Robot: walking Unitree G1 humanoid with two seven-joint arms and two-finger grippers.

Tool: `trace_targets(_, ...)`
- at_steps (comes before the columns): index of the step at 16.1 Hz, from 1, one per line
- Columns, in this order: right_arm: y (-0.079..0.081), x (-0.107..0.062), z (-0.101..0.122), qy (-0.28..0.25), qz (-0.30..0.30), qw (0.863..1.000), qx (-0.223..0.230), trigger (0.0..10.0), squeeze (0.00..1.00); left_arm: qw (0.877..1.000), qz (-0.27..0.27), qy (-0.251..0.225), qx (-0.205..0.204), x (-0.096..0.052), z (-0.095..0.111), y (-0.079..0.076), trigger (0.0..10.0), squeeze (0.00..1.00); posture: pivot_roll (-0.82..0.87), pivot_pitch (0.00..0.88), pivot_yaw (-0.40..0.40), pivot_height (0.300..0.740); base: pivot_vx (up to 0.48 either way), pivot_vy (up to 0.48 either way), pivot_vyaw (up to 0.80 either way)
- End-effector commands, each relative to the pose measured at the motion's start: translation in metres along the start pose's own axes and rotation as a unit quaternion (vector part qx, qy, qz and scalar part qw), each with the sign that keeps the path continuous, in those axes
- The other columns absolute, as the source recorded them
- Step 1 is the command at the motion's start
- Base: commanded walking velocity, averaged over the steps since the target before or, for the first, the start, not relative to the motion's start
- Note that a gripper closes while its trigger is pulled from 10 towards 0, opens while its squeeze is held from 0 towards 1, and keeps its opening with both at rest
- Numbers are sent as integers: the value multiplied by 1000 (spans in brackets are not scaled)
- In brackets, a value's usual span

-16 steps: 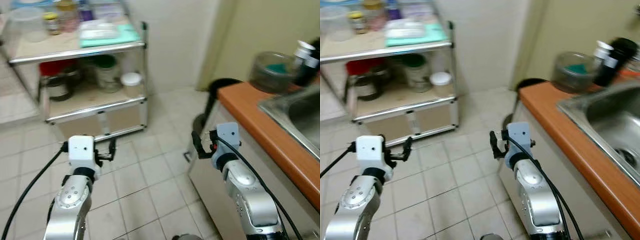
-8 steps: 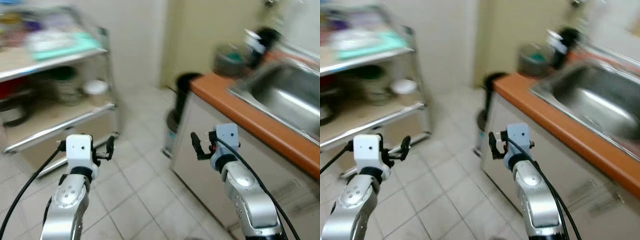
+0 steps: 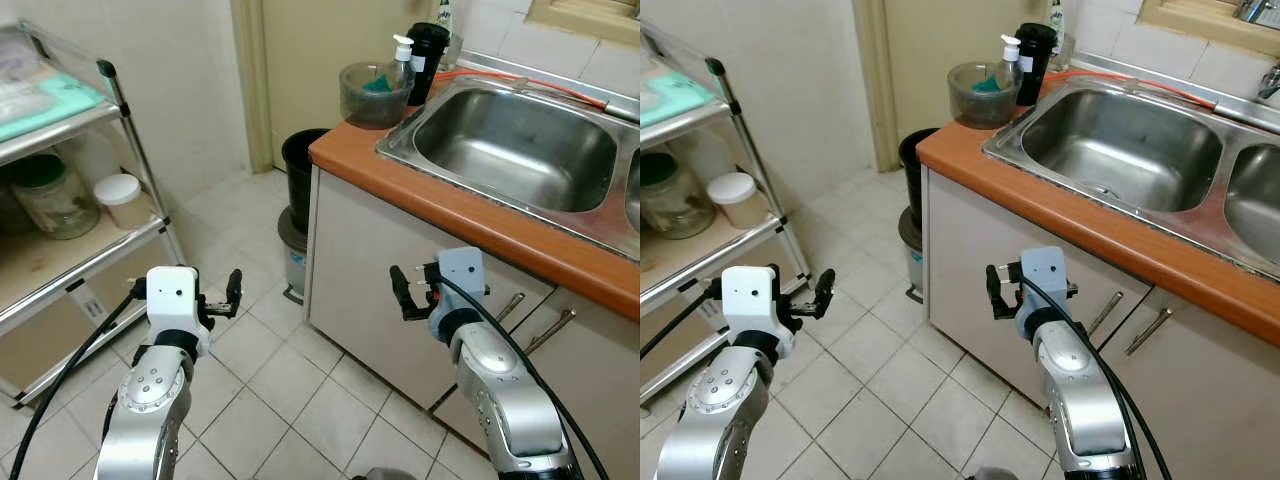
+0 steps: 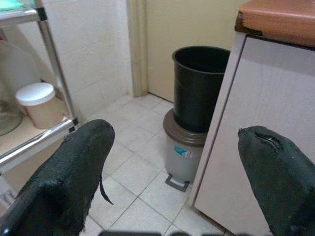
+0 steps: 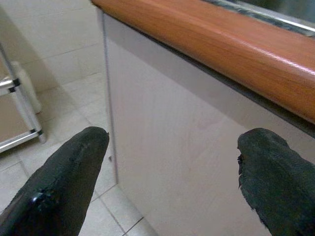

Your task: Kitchen organization

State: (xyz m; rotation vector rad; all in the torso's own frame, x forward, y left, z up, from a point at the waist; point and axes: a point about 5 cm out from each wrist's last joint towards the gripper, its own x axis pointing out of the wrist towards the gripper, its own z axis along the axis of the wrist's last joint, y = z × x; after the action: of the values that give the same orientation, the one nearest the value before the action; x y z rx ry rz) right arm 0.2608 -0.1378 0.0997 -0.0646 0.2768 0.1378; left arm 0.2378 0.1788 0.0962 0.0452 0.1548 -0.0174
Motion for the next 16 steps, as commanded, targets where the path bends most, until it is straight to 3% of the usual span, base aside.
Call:
trace_targets(1,0,-1,7,-10,1,1000,-6,10000,1000,1000,2,1,1,0,0,0,10000,0,-95,36,6,740,0,0,-800)
trace_targets(4,-1,-2,5,11,2,1000,-21,10000,1000,1000,1,2,1,1,0,-1,10000,0,-97,39,5,740,0,0,0)
trace_targets(12,2,-1,9,-3,8,999,-34,10000,1000,1000,3,4,0,1,-1,-1,10000,0,-95,42,1,740,0,0,-800)
trace_targets(14,1,-1,8,-2,5,999,-37,10000,1000,1000,1,0,0,0,0,-2,10000,0,-93,45,-1,740,0,0,0)
trace_targets(16,1,-1,8,-2,4,999,-39,10000,1000,1000,0,7,-13,0,-1,-3,10000,0,-94,45,-2,740,0,480,0)
